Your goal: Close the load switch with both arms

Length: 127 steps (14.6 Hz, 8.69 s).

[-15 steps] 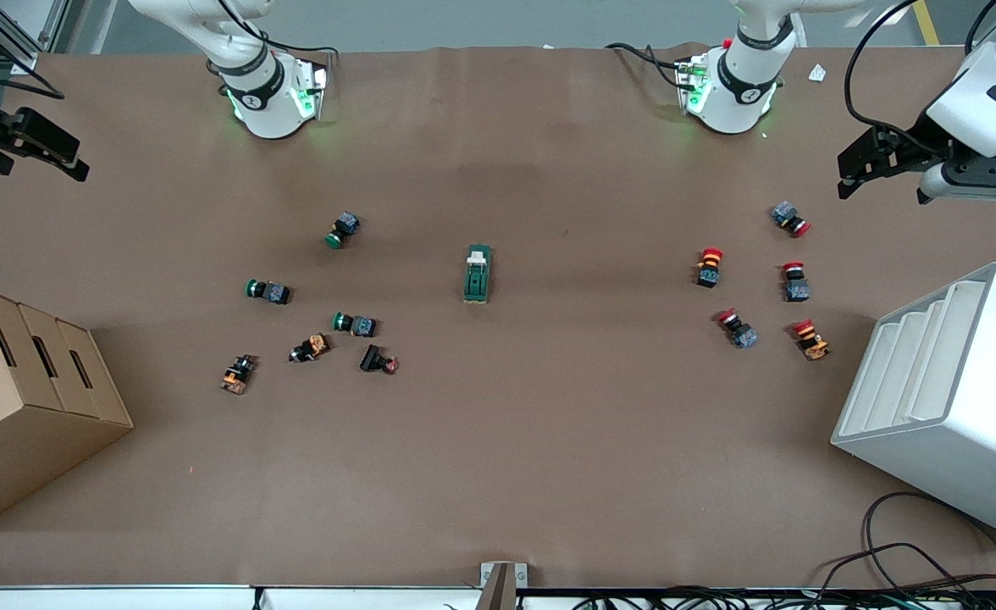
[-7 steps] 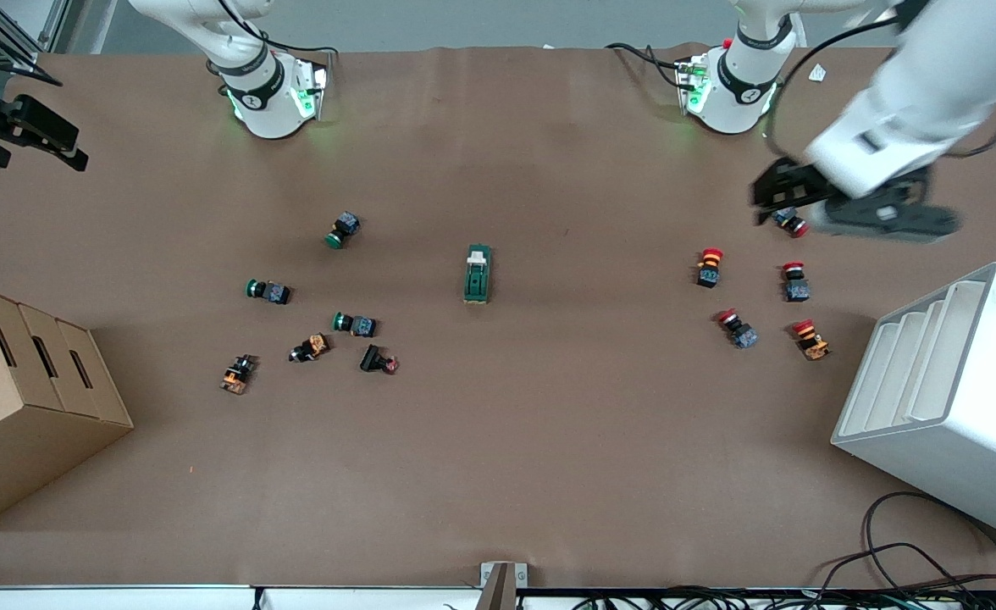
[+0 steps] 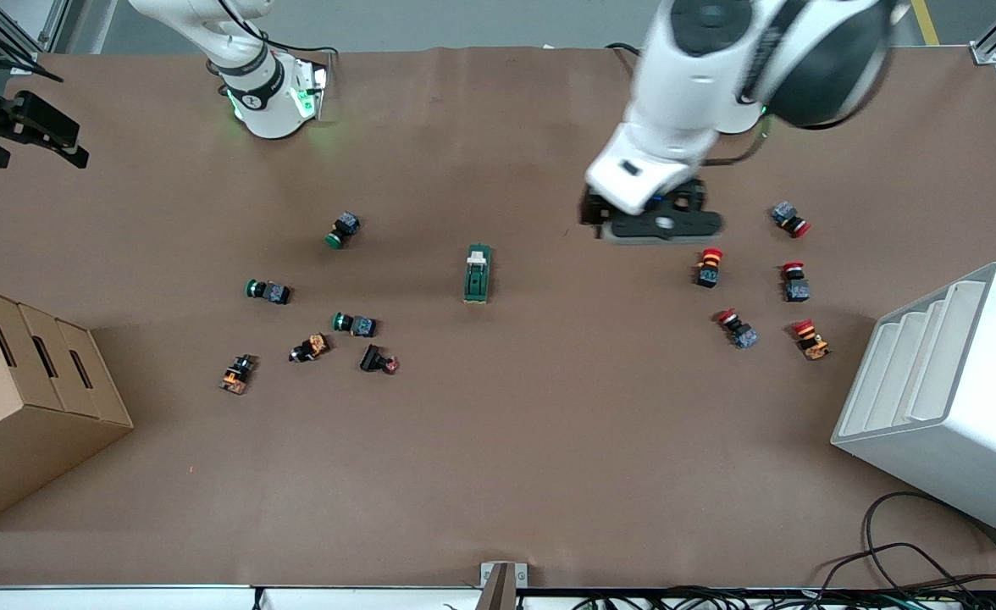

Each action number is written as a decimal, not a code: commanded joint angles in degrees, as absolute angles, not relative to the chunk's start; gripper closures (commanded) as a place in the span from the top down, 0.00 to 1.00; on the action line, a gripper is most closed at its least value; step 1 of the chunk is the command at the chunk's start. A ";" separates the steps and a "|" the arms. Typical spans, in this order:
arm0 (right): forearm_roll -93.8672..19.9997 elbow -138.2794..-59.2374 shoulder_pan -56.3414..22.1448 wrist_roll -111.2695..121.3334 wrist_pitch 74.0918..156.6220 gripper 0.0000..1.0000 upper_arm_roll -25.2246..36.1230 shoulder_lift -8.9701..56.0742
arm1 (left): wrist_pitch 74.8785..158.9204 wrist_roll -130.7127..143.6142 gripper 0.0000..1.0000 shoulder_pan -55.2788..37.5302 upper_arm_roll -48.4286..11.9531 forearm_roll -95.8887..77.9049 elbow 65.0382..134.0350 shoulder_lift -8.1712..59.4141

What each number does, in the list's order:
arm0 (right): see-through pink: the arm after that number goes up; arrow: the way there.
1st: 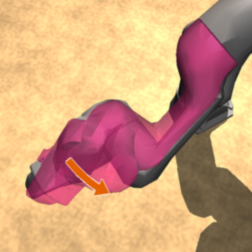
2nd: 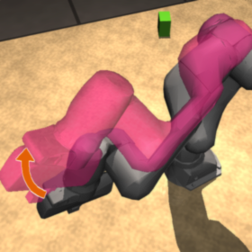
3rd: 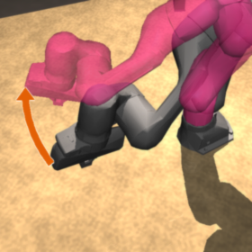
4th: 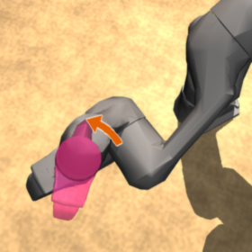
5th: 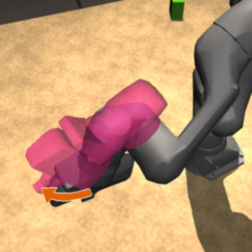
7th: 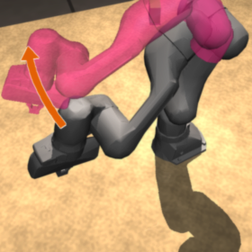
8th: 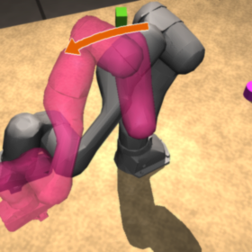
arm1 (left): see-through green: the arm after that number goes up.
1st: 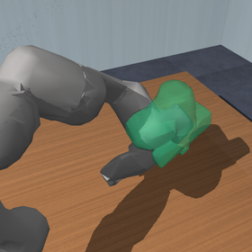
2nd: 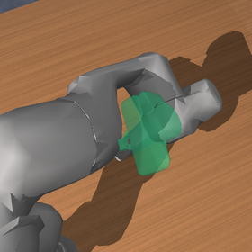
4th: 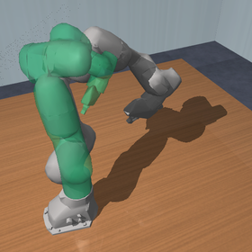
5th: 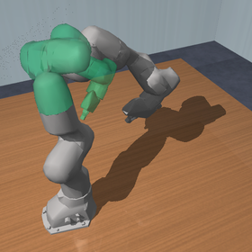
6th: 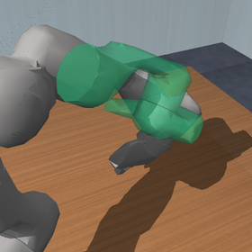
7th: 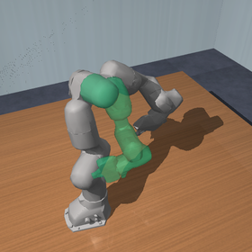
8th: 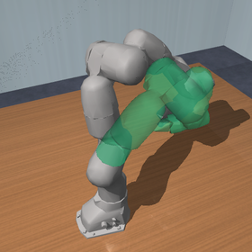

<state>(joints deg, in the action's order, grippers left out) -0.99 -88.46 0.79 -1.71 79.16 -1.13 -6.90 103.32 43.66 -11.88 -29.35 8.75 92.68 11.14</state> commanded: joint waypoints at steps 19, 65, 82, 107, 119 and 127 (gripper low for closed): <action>-0.61 -87.27 1.58 -0.61 81.03 1.00 0.26 -6.68 | 122.26 115.90 1.00 -40.25 -29.62 57.71 102.39 34.18; -15.29 -104.15 -47.55 -76.99 134.91 1.00 -0.35 32.52 | 103.45 151.70 1.00 -53.79 -23.99 108.98 103.71 54.93; -15.12 -95.99 -45.80 -79.19 132.03 1.00 0.00 35.86 | 103.45 150.91 1.00 -53.79 -23.91 108.98 103.71 55.02; -14.33 -90.45 -41.84 -76.47 134.03 1.00 0.18 41.65 | 103.45 150.38 1.00 -53.70 -22.68 108.98 103.80 55.63; -13.36 -83.85 -34.82 -64.72 127.99 1.00 0.35 42.11 | 103.71 146.43 1.00 -53.35 -23.55 105.40 103.01 53.70; -5.72 -83.94 -20.49 -31.77 110.24 1.00 0.35 30.34 | 104.24 132.83 1.00 -47.21 -31.19 92.74 96.87 49.31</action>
